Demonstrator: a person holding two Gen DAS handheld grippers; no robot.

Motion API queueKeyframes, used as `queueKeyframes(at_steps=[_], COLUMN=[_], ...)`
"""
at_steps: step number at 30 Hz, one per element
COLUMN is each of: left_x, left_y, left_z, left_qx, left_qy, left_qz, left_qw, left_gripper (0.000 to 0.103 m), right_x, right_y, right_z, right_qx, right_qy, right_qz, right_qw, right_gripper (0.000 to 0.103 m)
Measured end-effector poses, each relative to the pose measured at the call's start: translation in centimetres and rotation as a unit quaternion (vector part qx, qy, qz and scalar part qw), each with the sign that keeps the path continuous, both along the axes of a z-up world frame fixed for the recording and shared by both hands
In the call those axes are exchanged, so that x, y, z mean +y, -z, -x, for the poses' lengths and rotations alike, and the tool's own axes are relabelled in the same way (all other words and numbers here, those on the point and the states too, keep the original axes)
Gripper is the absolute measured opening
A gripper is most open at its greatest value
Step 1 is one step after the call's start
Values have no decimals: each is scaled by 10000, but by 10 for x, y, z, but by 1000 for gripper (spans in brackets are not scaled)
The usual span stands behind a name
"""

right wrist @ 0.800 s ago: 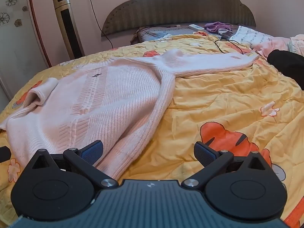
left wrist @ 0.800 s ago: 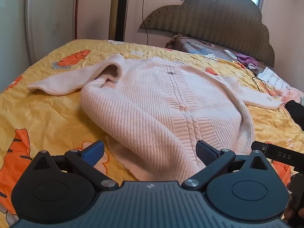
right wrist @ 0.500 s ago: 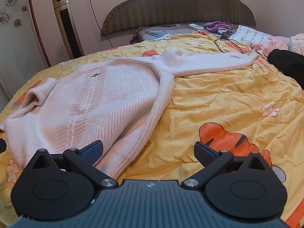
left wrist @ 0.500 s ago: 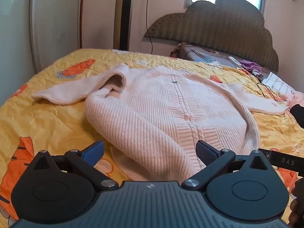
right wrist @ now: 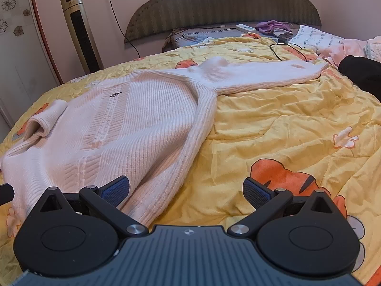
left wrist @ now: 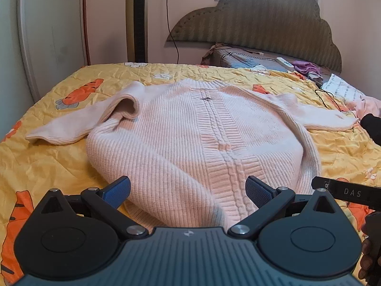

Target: Fold small clothes

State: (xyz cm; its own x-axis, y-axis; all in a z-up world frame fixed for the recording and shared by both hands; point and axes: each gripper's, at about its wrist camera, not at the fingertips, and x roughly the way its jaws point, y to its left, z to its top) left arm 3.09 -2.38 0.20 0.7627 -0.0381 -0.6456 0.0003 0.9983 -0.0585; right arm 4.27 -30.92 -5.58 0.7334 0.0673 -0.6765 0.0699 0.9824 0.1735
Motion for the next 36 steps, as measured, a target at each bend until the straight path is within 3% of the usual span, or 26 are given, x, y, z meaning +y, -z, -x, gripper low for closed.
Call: queueKeyframes(at_steps=[5,14,21,36], left_x=[-1,-9,-3,-2], left_y=[5,2,7,7], left_z=[-6,-8,-18,-21], left_qx=[116,-197,145,171], left_qy=[99,206,98,63], left_qz=[157,-93,191,227], left_qw=[9998,9995,9997,9996], left_gripper=[103,103,103,103], right_x=[-1,-2,0,1], right_y=[1,6,5,6], right_z=[-6,-14,-19,-26], right_qx=[30,126,127,156], right_qy=[-40,-25,-77,-129], right_qz=[22,-17,23,75], right_qw=[10000,9999,9999,9998], right_gripper=[103,103,103,103])
